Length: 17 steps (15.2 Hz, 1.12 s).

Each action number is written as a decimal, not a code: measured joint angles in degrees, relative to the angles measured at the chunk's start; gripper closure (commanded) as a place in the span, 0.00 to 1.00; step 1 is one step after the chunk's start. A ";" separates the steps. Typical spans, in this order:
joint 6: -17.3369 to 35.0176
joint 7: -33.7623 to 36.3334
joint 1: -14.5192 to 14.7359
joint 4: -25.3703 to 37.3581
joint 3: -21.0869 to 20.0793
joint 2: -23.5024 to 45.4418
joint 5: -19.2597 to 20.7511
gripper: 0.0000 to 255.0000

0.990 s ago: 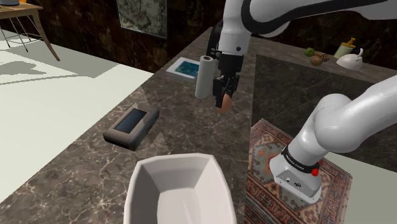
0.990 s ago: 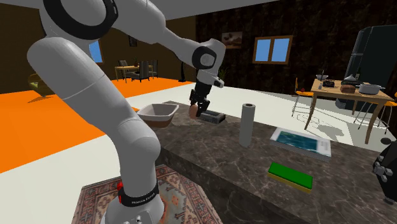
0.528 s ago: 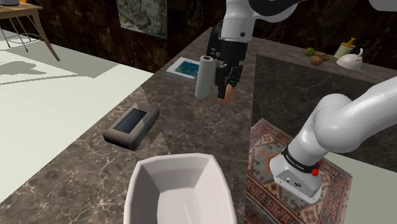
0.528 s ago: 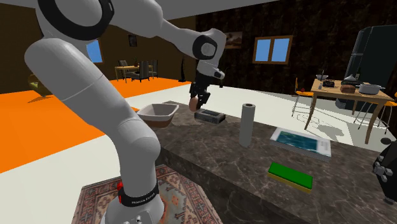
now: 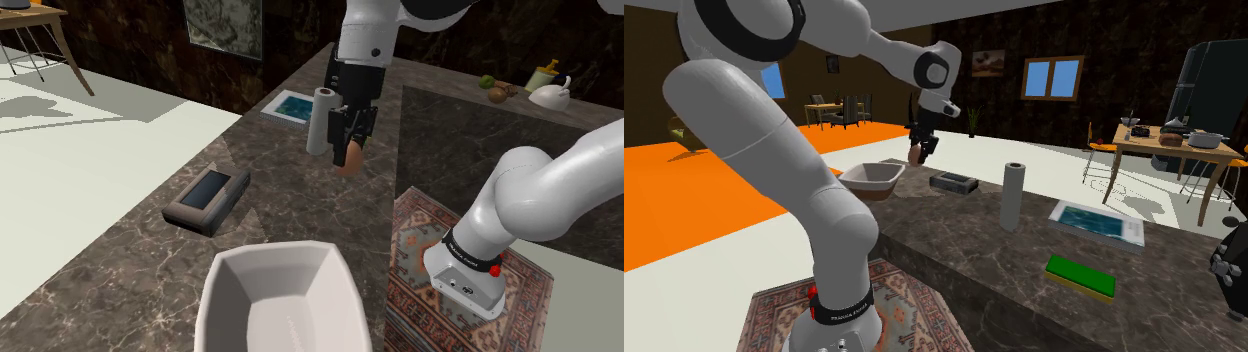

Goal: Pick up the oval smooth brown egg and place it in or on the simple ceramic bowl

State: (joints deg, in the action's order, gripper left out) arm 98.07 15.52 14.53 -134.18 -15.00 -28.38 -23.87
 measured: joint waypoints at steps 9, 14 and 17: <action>4.92 12.72 4.59 5.08 -10.61 4.91 -4.78 1.00; 7.55 19.99 6.24 9.98 -16.31 9.58 -5.08 1.00; 9.74 24.87 6.99 13.68 -20.12 13.77 -3.99 1.00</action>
State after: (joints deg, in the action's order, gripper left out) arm 107.81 40.39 21.53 -120.50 -35.11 -14.61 -27.87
